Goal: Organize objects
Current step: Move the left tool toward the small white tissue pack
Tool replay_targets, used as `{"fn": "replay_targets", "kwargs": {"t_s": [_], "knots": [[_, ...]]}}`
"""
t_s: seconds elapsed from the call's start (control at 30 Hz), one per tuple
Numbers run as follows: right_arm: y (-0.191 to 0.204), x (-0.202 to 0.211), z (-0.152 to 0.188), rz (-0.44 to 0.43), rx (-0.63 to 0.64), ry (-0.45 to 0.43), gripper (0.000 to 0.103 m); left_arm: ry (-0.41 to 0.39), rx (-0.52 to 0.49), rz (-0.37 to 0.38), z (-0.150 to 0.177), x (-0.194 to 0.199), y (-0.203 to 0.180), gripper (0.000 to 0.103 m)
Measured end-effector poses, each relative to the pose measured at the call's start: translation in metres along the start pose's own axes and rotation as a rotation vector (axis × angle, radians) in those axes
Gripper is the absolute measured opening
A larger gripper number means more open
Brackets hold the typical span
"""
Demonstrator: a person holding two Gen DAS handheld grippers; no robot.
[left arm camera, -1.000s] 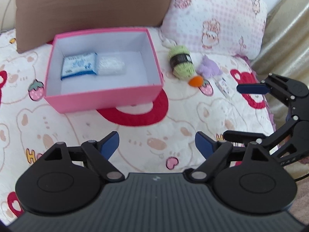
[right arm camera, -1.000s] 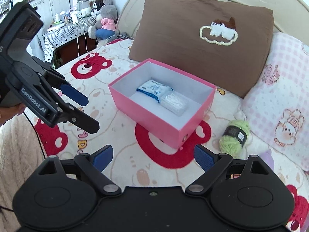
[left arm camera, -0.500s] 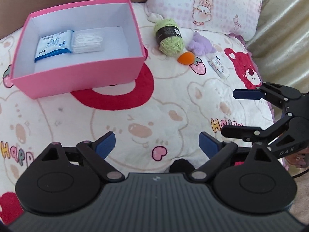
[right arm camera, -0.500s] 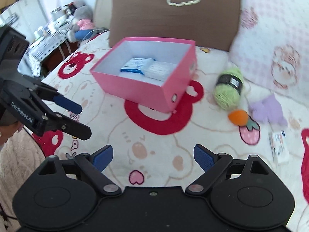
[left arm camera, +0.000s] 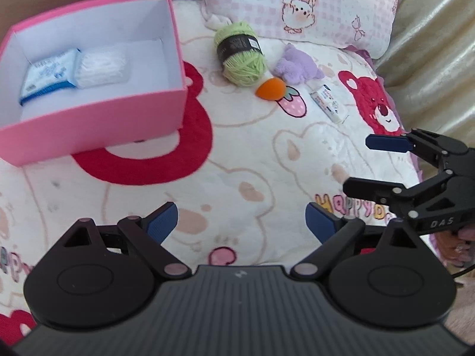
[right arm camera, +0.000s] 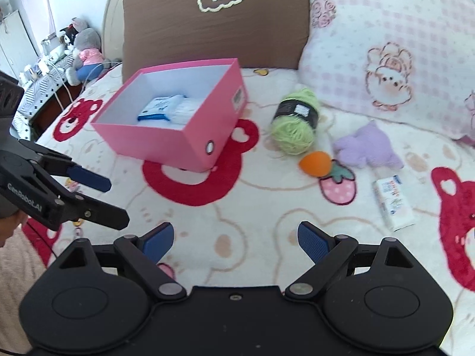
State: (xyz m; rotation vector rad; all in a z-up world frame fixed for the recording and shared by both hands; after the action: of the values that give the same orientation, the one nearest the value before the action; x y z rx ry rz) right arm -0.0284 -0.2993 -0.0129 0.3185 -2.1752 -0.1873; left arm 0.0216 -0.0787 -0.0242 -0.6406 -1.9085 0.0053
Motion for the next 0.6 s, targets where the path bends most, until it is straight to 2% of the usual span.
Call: {"fn": "replay_targets", "kwargs": {"t_s": [0.07, 0.3, 0.37, 0.5, 0.6], "knots": [[-0.003, -0.003, -0.001, 0.002, -0.003, -0.001, 0.093, 0.009, 0.007, 0.012, -0.001, -0.006, -0.001, 0.094], [-0.017, -0.010, 0.003, 0.050, 0.010, -0.025, 0.093, -0.033, 0.001, 0.041, -0.012, -0.020, -0.011, 0.093], [-0.024, -0.010, 0.004, 0.072, 0.004, -0.044, 0.093, -0.043, -0.021, 0.067, -0.017, -0.025, -0.017, 0.093], [-0.039, -0.010, 0.005, 0.121, -0.005, -0.077, 0.093, -0.040, -0.060, 0.073, -0.028, -0.041, -0.029, 0.093], [-0.051, -0.010, 0.004, 0.113, -0.034, -0.073, 0.093, -0.036, -0.050, 0.105, -0.032, -0.054, -0.035, 0.093]]}}
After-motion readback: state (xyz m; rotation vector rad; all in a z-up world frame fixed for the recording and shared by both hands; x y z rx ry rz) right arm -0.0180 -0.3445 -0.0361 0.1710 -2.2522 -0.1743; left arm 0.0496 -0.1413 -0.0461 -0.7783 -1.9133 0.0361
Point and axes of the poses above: each gripper's, at about its wrist camera, not at the fingertips, and x roughly against the way its jaws point, y to its left, z to its underside, the point moved 2 cm from there along -x, roughly the way its jaws point, and after that the axes turned 7 degrees about -x, right-handed, at the moved point
